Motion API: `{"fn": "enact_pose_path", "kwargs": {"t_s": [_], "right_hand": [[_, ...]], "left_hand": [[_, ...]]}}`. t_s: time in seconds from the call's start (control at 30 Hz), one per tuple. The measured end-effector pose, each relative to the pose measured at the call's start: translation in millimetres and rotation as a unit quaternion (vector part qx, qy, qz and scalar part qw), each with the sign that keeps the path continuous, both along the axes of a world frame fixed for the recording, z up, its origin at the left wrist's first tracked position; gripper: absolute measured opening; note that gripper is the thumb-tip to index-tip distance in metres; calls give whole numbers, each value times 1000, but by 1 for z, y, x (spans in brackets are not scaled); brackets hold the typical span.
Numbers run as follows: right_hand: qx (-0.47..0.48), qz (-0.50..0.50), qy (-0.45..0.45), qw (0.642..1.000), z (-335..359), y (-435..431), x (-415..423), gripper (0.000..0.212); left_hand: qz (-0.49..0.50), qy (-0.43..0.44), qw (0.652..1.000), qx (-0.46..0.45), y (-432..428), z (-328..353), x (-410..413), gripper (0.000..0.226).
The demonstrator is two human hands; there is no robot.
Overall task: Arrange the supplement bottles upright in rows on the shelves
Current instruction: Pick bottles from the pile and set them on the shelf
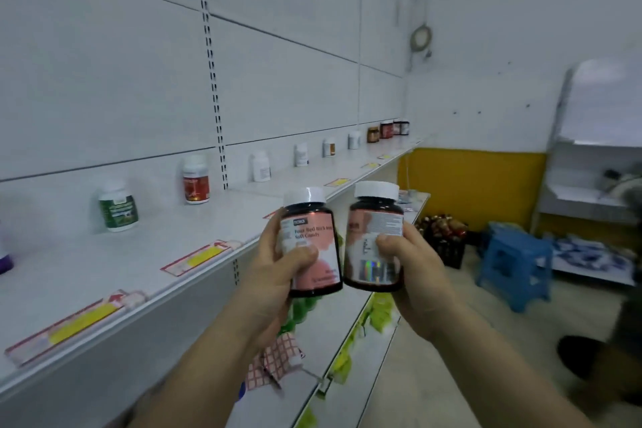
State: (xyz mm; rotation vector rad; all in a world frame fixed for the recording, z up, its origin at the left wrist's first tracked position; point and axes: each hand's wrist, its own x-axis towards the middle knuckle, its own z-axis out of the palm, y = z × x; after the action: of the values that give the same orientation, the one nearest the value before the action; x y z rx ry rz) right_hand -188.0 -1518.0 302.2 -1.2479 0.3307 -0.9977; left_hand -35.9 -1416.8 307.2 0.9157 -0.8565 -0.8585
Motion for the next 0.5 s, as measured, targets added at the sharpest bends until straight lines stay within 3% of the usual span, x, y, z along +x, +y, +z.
{"fn": "enact_pose_path", "kwargs": {"t_s": [0.17,0.37,0.5], "right_hand": [[20,-20,-10,1000,7,-57,-3,51],[-16,-79,0,997,9,-147,-20,49],[9,-91,2,996,6,-227,-44,42]], "left_hand": [[-49,21,999,10,-77,2,4,49],[-116,34,993,11,-181,-6,1,47],[-174,38,984,20,-264,-10,-17,50]]}}
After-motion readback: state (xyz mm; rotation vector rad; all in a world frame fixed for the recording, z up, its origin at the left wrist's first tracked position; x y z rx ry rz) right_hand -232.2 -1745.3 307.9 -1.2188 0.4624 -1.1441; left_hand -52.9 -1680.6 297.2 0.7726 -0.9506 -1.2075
